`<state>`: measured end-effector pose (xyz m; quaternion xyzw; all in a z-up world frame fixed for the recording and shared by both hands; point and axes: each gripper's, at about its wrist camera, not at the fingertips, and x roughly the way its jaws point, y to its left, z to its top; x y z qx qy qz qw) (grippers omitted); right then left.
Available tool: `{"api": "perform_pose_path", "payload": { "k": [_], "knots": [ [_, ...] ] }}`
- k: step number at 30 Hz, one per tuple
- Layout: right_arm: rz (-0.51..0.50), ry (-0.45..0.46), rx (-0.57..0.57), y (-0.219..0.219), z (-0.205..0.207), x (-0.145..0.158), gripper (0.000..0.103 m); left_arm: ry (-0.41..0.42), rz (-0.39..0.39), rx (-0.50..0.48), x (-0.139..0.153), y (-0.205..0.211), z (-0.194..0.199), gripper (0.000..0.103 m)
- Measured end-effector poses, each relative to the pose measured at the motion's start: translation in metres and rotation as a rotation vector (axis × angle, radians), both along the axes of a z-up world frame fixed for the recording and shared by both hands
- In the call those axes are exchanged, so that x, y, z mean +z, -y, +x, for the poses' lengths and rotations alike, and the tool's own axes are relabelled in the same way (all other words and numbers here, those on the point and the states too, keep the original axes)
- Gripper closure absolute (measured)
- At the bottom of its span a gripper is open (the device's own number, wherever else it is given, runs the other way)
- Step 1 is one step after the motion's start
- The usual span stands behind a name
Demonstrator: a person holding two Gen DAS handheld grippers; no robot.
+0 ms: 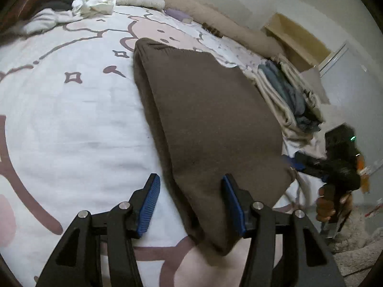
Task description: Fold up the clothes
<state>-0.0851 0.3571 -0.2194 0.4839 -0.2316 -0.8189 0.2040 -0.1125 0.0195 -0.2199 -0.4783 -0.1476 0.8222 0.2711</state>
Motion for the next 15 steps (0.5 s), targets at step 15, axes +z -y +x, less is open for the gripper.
{"api": "perform_pose_path", "payload": {
  "k": [15],
  "knots": [
    [-0.164,-0.025,0.052,0.032,0.029,0.004,0.031,-0.36,-0.305,-0.156,0.049,-0.031,0.09,0.049]
  ]
}}
